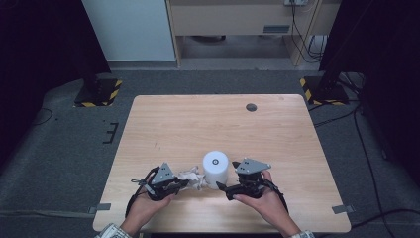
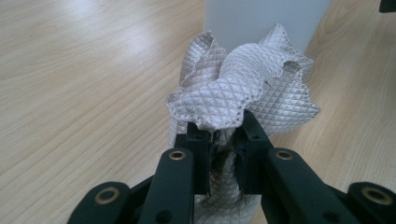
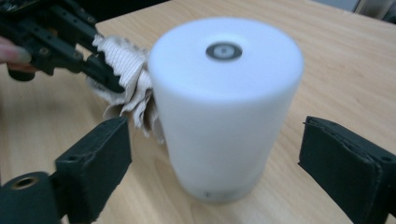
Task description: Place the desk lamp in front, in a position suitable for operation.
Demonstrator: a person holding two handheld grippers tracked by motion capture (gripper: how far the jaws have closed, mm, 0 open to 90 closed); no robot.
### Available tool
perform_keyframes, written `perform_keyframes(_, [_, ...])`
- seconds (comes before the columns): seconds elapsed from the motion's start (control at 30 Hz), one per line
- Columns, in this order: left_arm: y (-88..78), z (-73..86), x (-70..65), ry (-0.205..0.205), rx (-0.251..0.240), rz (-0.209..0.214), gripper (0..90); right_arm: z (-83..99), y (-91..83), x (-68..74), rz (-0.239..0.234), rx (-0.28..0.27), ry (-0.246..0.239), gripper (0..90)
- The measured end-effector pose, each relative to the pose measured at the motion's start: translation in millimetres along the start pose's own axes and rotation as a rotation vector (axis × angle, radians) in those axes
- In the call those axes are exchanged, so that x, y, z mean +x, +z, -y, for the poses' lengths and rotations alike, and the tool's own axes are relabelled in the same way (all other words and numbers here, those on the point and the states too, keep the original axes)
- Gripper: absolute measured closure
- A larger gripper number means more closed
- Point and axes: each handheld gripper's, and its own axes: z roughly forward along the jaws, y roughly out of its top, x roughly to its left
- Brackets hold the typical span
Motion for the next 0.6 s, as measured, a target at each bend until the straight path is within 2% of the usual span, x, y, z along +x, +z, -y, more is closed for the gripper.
perform_keyframes(0.33, [-8.2, -0.9, 5.4, -0.035, -0.045, -0.018, 77.4, -17.7, 25.3, -3.9, 0.007, 0.001, -0.018, 9.0])
perform_keyframes(0.6, [-11.4, -1.2, 7.1, -0.046, -0.062, -0.025, 77.4, -20.9, 32.4, -5.3, 0.015, -0.013, -0.024, 8.6])
